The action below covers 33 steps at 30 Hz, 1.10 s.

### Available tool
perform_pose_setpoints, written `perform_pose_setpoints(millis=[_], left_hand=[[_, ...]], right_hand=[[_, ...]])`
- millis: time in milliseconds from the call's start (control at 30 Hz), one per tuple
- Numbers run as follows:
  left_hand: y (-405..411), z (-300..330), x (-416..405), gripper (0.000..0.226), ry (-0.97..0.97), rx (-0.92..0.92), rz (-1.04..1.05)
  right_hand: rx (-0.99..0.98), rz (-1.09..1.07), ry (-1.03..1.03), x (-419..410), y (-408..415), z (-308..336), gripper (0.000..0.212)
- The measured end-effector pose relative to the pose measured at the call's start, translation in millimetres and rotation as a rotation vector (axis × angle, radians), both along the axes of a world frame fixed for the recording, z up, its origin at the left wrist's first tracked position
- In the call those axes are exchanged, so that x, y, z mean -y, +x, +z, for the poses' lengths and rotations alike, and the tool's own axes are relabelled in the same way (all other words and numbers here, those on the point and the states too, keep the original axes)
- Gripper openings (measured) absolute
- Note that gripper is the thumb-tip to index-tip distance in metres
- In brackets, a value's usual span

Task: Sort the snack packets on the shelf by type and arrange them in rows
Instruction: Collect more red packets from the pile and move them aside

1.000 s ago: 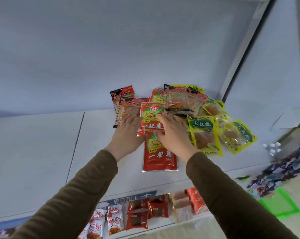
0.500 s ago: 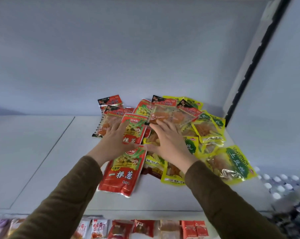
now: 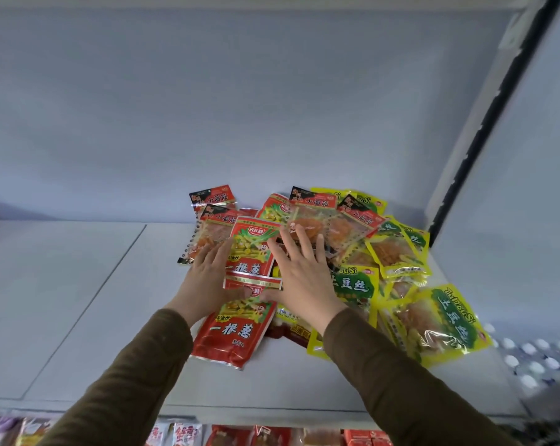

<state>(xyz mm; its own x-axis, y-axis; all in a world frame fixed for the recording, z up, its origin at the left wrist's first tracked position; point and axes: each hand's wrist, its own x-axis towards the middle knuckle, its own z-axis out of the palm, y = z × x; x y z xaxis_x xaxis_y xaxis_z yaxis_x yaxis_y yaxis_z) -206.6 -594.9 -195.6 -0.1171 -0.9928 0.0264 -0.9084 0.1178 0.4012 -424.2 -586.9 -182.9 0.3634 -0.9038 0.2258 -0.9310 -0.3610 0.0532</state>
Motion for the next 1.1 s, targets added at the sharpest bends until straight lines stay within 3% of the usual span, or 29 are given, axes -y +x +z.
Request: perform_pose_setpoints(millis=[200,300,467,567,700,767,933,1000,1100], left_hand=[[-8,3,11,0.115,-0.080,-0.130,0.041],[-11,5,20,0.116,-0.087,-0.215,0.047],[-17,14,31,0.107,-0.096,-0.551,0.110],[-19,20,41,0.083,-0.043,-0.685,0.149],[-24,25,54,0.025,0.005,-0.875,0.141],[-29,28,59,0.015,-0.024,-0.921,0.171],[-40,33,78,0.026,-0.021,-0.712,0.078],[-40,35,81,0.041,0.071,-0.732,0.019],[-38,41,82,0.044,0.187,-0.787,-0.073]], right_hand=[[0.030,-0.061,0.027,17,-1,7,0.112],[0.076,-0.101,-0.021,21,-6,6,0.098],[0.102,-0.178,-0.091,24,-15,8,0.084],[0.159,-0.186,-0.150,22,-12,12,0.082],[0.231,-0.133,-0.175,13,2,10,0.085],[0.189,-0.115,-0.129,11,7,7,0.089],[0.136,-0.161,-0.056,15,7,2,0.099],[0.126,-0.191,-0.044,17,6,0,0.103],[0.120,-0.221,-0.013,21,5,-4,0.107]])
